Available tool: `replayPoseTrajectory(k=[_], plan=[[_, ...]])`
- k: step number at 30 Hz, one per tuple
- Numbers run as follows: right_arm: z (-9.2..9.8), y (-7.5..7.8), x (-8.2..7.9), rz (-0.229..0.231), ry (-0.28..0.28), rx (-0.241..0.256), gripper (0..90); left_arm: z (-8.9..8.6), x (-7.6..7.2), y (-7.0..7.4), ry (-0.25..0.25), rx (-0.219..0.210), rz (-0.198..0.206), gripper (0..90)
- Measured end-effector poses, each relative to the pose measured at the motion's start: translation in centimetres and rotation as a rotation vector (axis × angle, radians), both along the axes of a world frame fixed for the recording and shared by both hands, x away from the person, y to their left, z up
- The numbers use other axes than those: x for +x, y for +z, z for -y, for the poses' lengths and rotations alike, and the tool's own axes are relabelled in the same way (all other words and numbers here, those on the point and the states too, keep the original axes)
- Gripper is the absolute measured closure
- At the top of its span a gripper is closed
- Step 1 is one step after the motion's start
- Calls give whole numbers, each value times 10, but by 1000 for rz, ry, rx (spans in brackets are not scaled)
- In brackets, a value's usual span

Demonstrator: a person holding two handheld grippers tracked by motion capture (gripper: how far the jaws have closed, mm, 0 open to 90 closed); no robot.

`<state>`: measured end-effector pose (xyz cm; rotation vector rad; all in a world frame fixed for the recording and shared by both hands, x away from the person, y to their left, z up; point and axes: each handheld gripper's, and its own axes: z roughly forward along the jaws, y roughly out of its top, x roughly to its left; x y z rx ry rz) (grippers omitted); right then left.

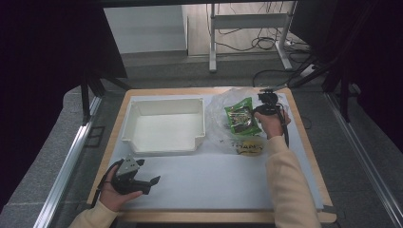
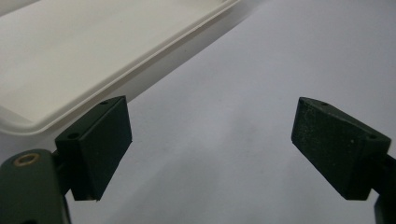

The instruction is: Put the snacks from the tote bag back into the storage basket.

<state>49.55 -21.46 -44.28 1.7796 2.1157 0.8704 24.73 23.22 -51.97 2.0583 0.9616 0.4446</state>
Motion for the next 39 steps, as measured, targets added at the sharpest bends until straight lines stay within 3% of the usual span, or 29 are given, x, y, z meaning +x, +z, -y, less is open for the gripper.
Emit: replayPoseTrajectory(k=[39], plan=[[31, 35, -22, 134, -29, 117, 899, 1, 0, 0, 1, -2, 0, 124]])
